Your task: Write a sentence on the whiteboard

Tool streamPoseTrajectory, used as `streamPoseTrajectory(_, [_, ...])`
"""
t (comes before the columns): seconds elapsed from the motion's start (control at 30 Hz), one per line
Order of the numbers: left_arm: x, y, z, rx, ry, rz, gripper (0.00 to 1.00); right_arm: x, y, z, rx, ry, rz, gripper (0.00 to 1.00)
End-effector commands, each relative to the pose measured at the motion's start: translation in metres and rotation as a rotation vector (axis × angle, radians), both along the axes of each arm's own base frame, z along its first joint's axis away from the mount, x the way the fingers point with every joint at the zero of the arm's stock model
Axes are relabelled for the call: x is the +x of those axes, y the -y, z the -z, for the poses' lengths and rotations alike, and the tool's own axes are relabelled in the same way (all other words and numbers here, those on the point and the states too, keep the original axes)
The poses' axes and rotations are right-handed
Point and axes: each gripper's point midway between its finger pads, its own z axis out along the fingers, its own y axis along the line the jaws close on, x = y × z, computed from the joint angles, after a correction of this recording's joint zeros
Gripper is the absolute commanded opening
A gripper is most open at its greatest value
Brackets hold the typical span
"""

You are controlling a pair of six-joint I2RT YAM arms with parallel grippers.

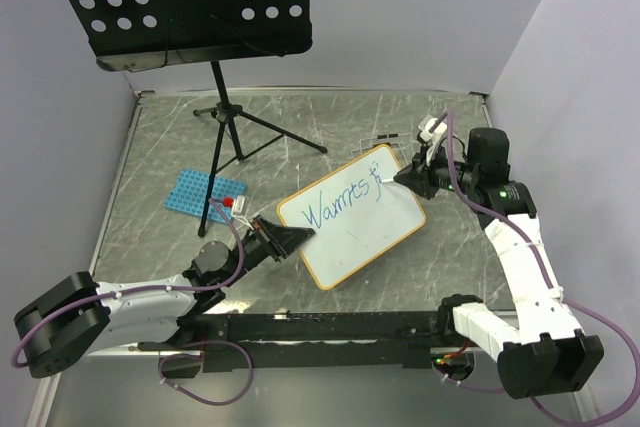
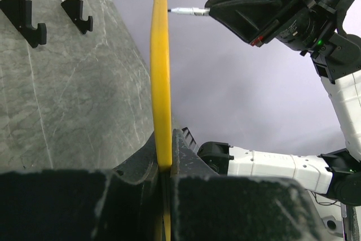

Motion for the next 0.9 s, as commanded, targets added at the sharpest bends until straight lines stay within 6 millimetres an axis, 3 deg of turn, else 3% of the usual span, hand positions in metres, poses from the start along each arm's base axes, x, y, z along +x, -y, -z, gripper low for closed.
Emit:
streamPoseTrajectory(0.0, [-0.009,-0.009,-0.072,-0.224,0.137,0.016,0.01,-0.015,0.000,0.009,-0.021,-0.012,-0.027,0.00])
streamPoseTrajectory(0.2, [-0.009,-0.009,-0.073,-0.225,0.138,0.020,0.01,-0.025,0.004,0.013,-0.039,-0.012,-0.023,0.00])
streamPoseTrajectory(0.4, [-0.010,-0.008,-0.072,-0.227,0.136,0.026,0.01,-0.008,0.013,0.005,-0.062,0.036,0.054,0.00])
streamPoseTrajectory(0.53, [-0.010,-0.010,-0.071,-0.223,0.134,0.020,0.01,0.004,0.013,-0.011,-0.039,0.065,0.069,0.00])
streamPoseTrajectory(0.77, [-0.009,-0.012,-0.069,-0.222,0.130,0.011,0.01,0.004,0.000,-0.062,0.051,0.158,0.020,0.00])
streamPoseTrajectory(0.87, [-0.010,-0.012,-0.068,-0.223,0.131,0.015,0.01,0.011,0.001,-0.065,0.062,0.163,0.044,0.00])
